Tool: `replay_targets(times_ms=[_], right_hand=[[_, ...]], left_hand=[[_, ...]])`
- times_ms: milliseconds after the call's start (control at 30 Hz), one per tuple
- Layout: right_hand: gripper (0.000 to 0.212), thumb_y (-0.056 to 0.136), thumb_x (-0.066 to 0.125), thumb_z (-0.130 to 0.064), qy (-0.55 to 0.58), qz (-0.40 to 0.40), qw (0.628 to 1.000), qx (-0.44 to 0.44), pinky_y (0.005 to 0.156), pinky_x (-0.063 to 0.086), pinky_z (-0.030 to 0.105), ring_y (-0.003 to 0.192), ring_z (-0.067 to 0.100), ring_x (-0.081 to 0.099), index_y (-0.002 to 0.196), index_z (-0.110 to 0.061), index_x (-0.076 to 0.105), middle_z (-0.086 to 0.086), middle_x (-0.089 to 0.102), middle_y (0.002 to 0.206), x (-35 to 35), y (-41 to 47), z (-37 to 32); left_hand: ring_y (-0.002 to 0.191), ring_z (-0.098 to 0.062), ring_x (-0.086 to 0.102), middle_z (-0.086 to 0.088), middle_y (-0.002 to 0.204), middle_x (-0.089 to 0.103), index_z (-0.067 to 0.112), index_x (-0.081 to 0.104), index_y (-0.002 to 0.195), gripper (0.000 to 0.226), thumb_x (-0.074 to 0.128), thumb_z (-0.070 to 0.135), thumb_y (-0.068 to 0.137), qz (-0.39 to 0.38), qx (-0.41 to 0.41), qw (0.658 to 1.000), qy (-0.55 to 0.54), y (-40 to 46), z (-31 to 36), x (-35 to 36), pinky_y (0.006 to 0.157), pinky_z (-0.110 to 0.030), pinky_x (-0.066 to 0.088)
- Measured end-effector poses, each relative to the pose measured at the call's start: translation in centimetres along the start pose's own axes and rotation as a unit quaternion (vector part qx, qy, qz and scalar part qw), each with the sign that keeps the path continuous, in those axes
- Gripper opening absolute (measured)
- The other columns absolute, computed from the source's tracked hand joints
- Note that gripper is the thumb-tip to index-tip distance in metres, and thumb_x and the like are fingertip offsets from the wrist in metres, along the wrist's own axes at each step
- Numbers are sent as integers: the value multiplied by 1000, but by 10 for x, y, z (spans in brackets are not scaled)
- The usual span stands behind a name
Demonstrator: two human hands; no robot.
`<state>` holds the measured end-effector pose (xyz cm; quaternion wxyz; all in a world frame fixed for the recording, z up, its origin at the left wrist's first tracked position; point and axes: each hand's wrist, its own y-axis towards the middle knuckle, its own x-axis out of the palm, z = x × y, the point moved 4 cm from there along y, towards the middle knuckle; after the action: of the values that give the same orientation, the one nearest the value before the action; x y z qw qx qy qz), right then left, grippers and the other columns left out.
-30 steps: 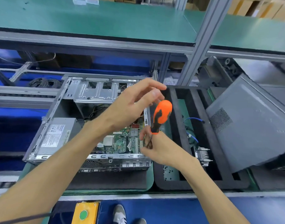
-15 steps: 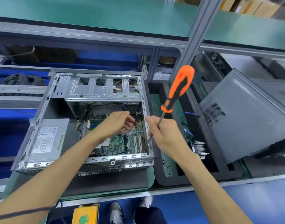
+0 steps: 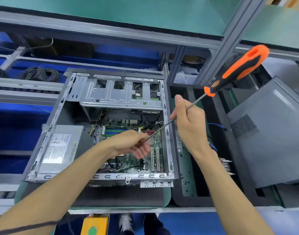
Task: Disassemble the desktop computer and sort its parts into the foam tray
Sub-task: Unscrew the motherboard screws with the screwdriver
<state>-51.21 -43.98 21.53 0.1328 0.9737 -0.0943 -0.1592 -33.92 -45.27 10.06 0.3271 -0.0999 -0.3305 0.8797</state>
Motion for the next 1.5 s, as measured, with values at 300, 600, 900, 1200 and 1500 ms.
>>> replay_targets(times_ms=[300, 600, 900, 1200, 1500], right_hand=[[62, 107, 41, -36, 0, 100, 995, -3, 54, 35, 19, 45, 7, 41, 46, -26, 42, -8, 40, 43, -46, 20, 6], [67, 108, 41, -34, 84, 145, 980, 103, 39, 29, 21, 35, 19, 31, 43, -19, 30, 3, 33, 39, -108, 17, 29], [70, 107, 45, -33, -15, 124, 974, 189, 50, 41, 30, 41, 23, 40, 50, 7, 34, 14, 37, 40, -134, -18, 72], [71, 107, 44, -38, -27, 112, 978, 175, 47, 39, 27, 38, 19, 40, 49, 1, 34, 12, 38, 40, -131, -12, 79], [51, 105, 50, -39, -102, 50, 992, 59, 49, 28, 19, 48, 7, 33, 62, -13, 46, -8, 35, 49, -75, 26, 53]], left_hand=[[47, -12, 20, 3, 60, 26, 20, 38, 62, 46, 39, 33, 106, 110, 13, 994, -19, 8, 34, -9, 48, -23, 18], [80, -24, 65, -17, 91, 65, -5, 65, 106, 29, 44, 16, 103, -14, 70, 986, -150, 30, 126, 80, 75, -30, 56], [92, -19, 54, -6, 94, 55, 9, 59, 99, 19, 57, 28, 97, 13, -32, 997, 66, 94, 98, 126, 99, -31, 50], [112, -13, 57, -3, 114, 57, 6, 58, 117, 30, 59, 29, 98, -15, -19, 1000, -15, 101, 98, 120, 109, -32, 43], [94, -31, 74, -19, 98, 75, 2, 72, 104, 30, 47, 9, 88, -6, 131, 991, -7, 29, 139, 37, 78, -30, 60]])
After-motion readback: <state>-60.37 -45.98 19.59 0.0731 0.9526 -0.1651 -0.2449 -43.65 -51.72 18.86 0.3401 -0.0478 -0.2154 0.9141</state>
